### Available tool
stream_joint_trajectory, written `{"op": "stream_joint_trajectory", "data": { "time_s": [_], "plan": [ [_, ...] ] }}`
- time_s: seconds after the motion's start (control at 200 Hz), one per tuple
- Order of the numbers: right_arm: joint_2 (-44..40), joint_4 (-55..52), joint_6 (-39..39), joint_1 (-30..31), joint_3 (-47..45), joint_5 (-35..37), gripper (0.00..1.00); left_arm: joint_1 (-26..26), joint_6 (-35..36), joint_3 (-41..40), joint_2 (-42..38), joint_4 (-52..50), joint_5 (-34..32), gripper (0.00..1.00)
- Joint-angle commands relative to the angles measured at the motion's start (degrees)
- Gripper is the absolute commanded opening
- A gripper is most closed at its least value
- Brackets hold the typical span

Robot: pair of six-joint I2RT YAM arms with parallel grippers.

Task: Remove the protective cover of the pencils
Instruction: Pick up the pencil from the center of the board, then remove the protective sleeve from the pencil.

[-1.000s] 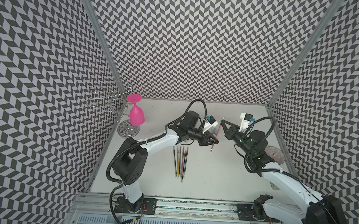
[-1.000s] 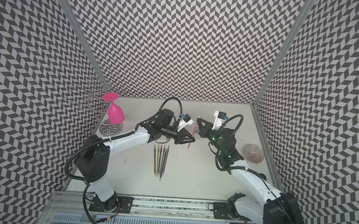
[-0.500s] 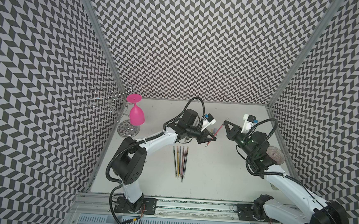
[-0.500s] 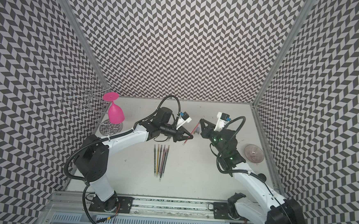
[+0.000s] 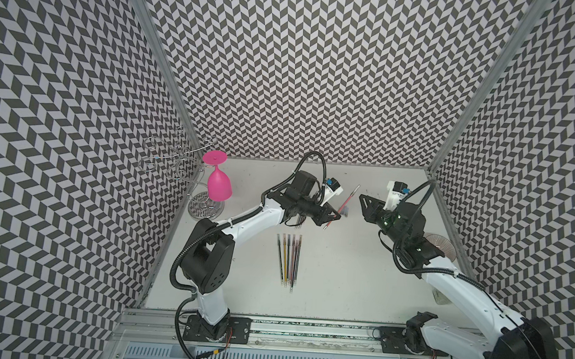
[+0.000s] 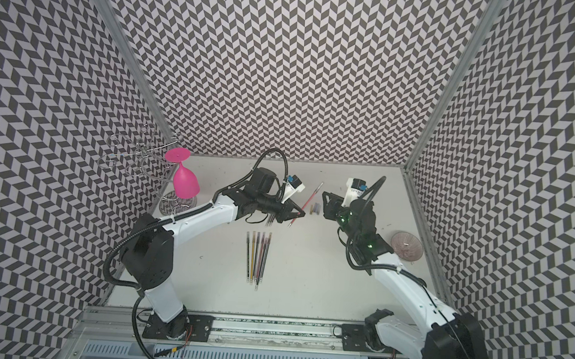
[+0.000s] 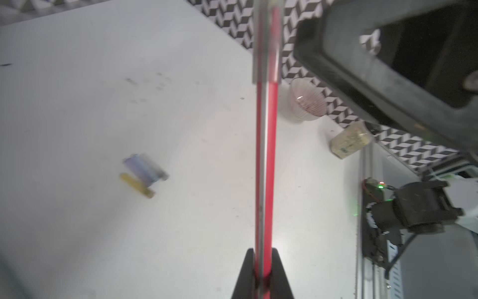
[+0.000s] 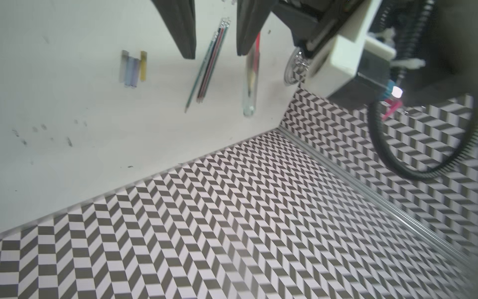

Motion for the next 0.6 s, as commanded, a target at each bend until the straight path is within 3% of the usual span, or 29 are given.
{"op": "stream_joint_trajectory", "data": {
  "time_s": [0.0,0.19,0.335,0.441,0.596],
  "plan": [
    [0.51,-4.60,-6.54,-1.62,1.14,-5.27,0.31,0.70,4.81,4.26,3.10,-11.99,-16.35,0.00],
    [3.23,-2.64,-5.78,-5.22,-0.35,-23.60,0.31,-0.35,8.98,5.79,4.76,-16.66,-17.70,0.00],
    [10.77,-2.48,-4.50,-6.91,1.36,-36.95,0.31,-3.27,10.17,7.06,7.62,-20.19,-23.10,0.00],
    [16.62,-5.81,-5.04,-7.61,3.78,-38.48,0.29,-4.63,10.24,7.34,8.57,-20.92,-24.09,0.00],
    [19.45,0.16,-0.57,-9.86,0.18,-40.68,0.28,-6.05,10.23,6.52,8.26,-20.40,-24.79,0.00]
  ]
}}
